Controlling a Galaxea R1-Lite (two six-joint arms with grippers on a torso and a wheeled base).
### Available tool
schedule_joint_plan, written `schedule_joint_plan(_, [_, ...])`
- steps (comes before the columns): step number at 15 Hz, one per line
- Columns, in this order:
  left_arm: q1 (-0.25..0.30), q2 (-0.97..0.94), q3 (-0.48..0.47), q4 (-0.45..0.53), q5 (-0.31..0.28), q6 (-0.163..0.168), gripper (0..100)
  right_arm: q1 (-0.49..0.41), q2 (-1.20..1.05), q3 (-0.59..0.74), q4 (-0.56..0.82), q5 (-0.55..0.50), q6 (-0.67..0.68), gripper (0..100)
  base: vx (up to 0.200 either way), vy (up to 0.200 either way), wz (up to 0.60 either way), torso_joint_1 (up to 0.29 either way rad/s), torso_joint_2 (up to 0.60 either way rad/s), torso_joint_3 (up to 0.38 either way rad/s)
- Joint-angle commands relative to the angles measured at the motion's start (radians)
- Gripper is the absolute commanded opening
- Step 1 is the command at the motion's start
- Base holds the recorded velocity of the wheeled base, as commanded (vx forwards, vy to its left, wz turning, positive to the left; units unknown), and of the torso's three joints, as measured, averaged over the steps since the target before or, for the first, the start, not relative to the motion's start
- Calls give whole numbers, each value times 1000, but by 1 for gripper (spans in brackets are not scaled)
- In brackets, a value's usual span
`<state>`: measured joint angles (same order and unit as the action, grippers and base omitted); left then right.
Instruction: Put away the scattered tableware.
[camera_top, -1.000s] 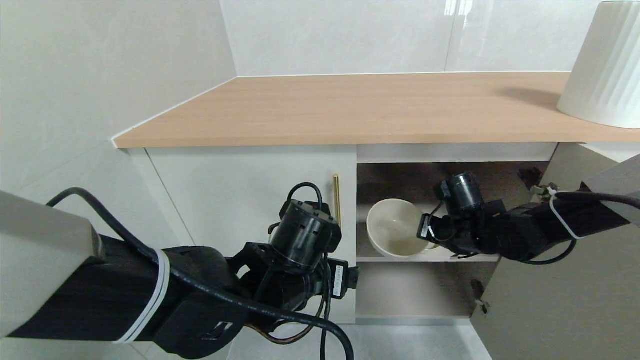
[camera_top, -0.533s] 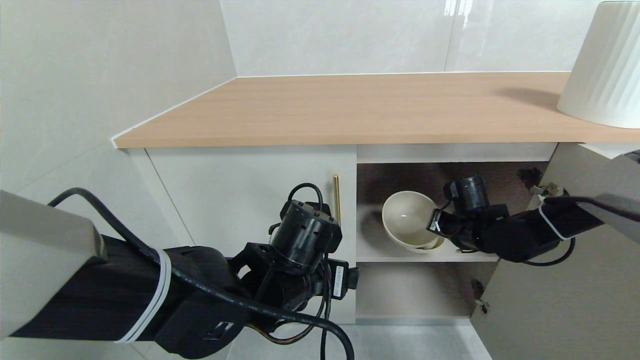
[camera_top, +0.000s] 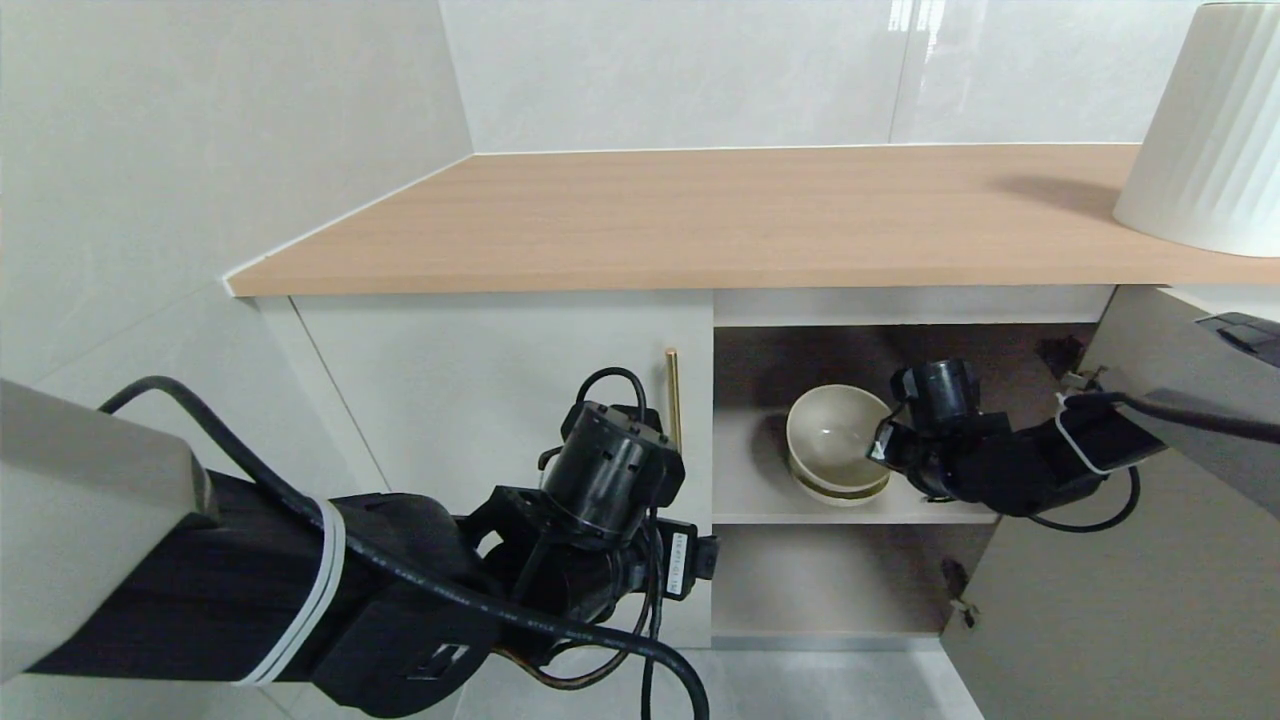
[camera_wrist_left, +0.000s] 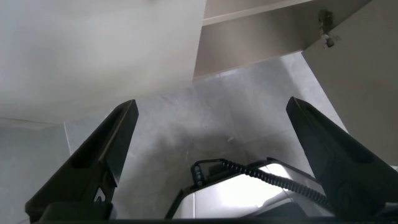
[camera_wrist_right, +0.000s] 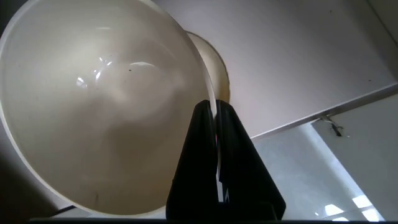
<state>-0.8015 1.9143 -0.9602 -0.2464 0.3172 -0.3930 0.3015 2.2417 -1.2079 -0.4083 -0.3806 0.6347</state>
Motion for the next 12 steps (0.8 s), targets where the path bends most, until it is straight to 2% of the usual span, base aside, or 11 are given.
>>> schedule_joint_plan(1, [-1, 2, 0, -1, 0, 0, 100, -2, 21, -6, 0, -6, -1, 0, 0, 0, 0, 0, 0, 0])
schedule_joint_plan(12, [1, 0, 0, -1, 0, -1, 100, -12, 47, -21, 0, -9, -3, 0, 0, 0, 0, 0, 0, 0])
